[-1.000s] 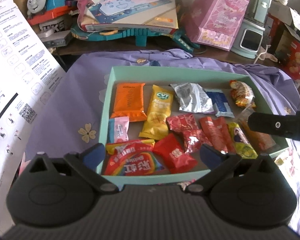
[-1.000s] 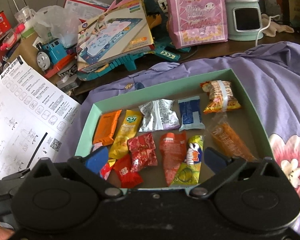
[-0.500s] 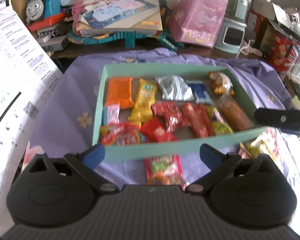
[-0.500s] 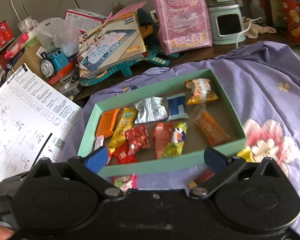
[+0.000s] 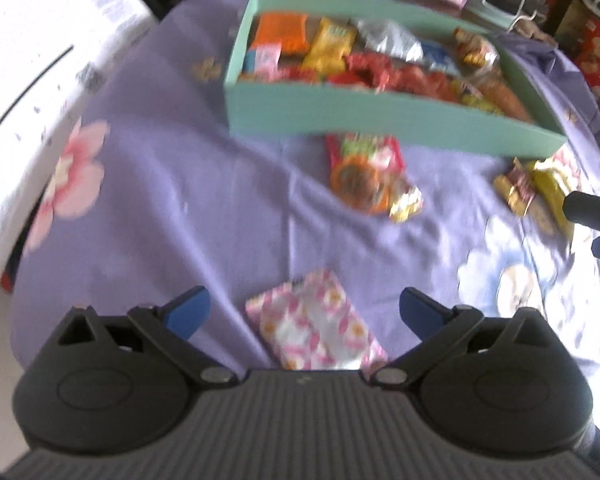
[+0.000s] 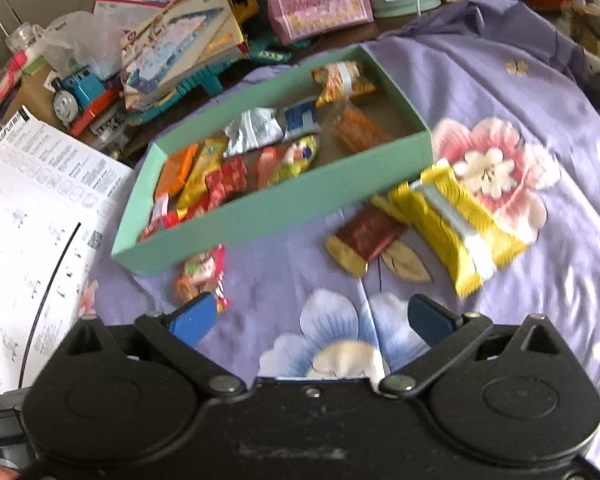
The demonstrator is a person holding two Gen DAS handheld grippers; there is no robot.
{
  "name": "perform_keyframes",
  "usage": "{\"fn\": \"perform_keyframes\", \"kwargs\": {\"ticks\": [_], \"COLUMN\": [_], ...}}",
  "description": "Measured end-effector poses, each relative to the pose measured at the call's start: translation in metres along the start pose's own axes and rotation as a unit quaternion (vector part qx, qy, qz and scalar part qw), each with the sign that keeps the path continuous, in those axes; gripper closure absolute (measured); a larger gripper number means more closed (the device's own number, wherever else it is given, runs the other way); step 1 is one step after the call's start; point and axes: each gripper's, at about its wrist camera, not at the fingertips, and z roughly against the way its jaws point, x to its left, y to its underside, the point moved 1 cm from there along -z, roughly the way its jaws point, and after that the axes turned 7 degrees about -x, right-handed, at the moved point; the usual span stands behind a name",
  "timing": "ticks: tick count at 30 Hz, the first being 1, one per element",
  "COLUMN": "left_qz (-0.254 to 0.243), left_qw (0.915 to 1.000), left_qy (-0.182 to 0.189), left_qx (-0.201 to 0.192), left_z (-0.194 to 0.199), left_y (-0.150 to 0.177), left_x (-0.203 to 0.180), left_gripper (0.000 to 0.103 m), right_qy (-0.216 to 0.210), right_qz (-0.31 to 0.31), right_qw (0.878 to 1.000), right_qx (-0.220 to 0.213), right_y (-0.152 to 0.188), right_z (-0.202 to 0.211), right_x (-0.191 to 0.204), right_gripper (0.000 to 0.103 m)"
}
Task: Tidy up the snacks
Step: 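Move both tools back to the snacks beside the tray, then grasp pink floral pack with left tool while right tool grasps orange jelly candy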
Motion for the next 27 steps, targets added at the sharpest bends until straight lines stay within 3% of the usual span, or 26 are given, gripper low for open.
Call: {"fn": "perform_keyframes", "kwargs": {"ticks": [8,9,10,11,13,15,18,27], "left_qz": [0.003,0.002,0.0,-0.002,-0.008,-0.008,-0.014,0.003], "left_qw": [0.9998,0.9998,0.9998,0.9998,0.9999,0.9998,0.9991,0.9988], "left_qy": [-0.003,-0.002,0.001,0.005,0.009,0.019,0.034,0.015], "left_qx": [0.018,0.018,0.018,0.018,0.001,-0.008,-0.019,-0.047], "left_z": [-0.006,-0.007,-0.008,-0.009,-0.005,-0.004,-0.005,-0.015], "left_y": [0.021,0.023,0.024,0.024,0.023,0.021,0.016,-0.001], "left_x": [0.0,0.0,0.0,0.0,0.0,0.002,0.005,0.039], "left_gripper": [0.001,0.009,0.023,0.025,0.052,0.063,0.066,0.065], "right_qy": [0.001,0.002,0.003,0.004,0.007,0.009,0.009,-0.009], "right_qz": [0.011,0.013,0.014,0.014,0.013,0.015,0.025,0.063], "right_qw": [0.999,0.999,0.999,0.999,0.999,0.999,0.999,0.998], "right_qx": [0.032,0.034,0.036,0.038,0.04,0.04,0.043,0.031], "right_y": [0.028,0.03,0.032,0.033,0.034,0.034,0.034,0.015], "right_z": [-0.01,-0.011,-0.013,-0.014,-0.015,-0.017,-0.021,-0.031], "right_x": [0.006,0.006,0.007,0.007,0.007,0.009,0.015,0.056], "right_gripper": [0.0,0.0,0.0,0.0,0.0,0.0,0.0,0.0]}}
